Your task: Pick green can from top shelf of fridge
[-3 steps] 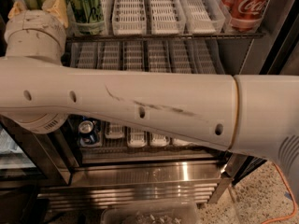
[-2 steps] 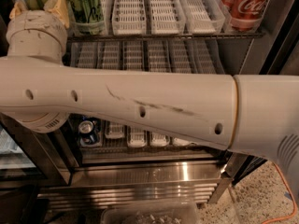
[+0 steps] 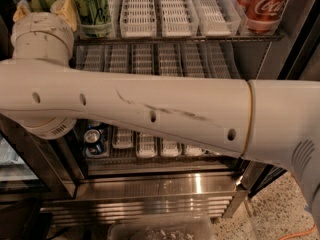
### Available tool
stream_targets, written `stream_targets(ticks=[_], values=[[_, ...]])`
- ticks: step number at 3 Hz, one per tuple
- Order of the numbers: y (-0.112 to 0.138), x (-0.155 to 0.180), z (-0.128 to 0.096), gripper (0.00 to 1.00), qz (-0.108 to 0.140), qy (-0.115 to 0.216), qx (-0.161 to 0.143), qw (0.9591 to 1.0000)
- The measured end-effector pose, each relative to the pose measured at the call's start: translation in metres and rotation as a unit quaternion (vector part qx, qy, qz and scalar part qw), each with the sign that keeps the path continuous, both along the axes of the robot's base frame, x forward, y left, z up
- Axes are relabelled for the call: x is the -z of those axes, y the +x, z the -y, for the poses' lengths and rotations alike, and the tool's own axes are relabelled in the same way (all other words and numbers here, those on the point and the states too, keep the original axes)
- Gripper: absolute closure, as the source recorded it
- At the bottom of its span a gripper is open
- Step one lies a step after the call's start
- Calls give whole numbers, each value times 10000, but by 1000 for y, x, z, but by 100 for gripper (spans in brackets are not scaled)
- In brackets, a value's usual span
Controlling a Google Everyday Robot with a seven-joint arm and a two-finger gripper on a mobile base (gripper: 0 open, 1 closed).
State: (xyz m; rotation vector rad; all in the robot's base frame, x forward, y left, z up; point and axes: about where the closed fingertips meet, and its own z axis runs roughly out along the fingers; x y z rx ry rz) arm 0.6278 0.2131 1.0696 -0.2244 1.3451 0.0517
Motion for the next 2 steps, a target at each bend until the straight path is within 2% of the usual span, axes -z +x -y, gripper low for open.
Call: stream_targets(ticks=[1, 2], values=[[0, 1, -1, 42, -27, 6, -44, 10000], [-1, 1, -9, 59, -49, 52, -343, 9994]])
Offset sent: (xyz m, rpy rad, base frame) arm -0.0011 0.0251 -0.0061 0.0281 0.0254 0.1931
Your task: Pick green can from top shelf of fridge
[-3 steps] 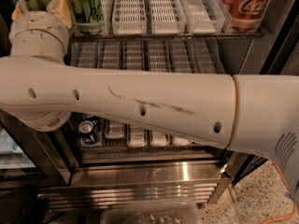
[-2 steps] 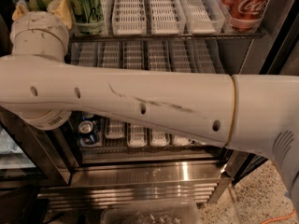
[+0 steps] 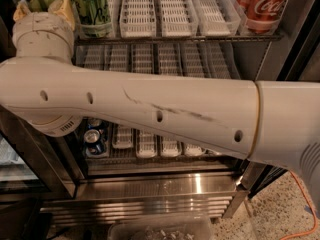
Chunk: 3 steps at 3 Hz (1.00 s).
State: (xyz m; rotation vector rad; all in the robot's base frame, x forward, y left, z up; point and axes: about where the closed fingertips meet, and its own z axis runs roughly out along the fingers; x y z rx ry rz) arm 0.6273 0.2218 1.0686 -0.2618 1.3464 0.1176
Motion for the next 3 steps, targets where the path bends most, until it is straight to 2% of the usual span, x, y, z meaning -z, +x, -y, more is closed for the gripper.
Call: stream_targets(ticks=[1, 2, 3], values=[[0, 0, 0, 83, 0, 0, -3, 10000], [0, 0, 0, 100, 0, 1, -4, 10000], [-1, -2, 0, 100, 14, 23, -18, 10000]])
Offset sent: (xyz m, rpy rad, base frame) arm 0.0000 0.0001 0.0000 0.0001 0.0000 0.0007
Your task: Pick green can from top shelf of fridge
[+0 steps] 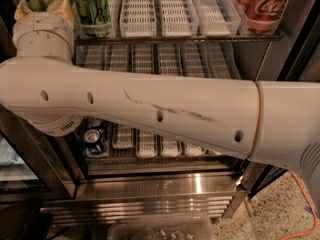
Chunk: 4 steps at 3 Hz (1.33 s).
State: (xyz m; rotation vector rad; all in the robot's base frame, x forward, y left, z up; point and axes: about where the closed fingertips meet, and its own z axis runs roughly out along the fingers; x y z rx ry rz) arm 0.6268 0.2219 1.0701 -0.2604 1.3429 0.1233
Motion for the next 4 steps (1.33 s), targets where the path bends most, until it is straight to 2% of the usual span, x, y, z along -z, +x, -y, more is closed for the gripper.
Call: stream_targets(ticks=[2, 3, 4], values=[[-5, -25, 0, 100, 208, 342, -247, 9989], [-5, -45, 4, 100, 402, 454, -307, 9977], [-8, -58, 10, 100, 475, 502, -376, 9969]])
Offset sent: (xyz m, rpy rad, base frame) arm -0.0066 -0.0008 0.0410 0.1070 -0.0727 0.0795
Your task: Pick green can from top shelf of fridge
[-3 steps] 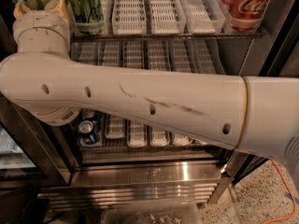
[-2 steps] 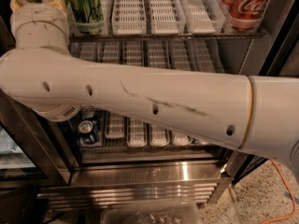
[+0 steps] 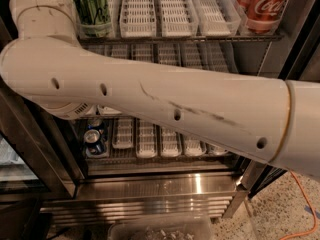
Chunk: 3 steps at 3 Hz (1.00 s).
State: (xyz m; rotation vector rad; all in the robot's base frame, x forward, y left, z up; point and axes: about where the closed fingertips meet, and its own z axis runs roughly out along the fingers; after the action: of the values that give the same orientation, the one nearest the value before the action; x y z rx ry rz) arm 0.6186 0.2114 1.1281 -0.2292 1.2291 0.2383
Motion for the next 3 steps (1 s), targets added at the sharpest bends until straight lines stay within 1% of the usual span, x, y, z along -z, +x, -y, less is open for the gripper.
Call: stream_targets(ticks=[1, 2, 3], values=[[-20, -3, 16, 100, -288, 32, -242, 9993], [-46, 7, 33, 100, -856, 78, -575, 9946], [-70, 25, 40, 100, -1378, 36, -923, 9861]])
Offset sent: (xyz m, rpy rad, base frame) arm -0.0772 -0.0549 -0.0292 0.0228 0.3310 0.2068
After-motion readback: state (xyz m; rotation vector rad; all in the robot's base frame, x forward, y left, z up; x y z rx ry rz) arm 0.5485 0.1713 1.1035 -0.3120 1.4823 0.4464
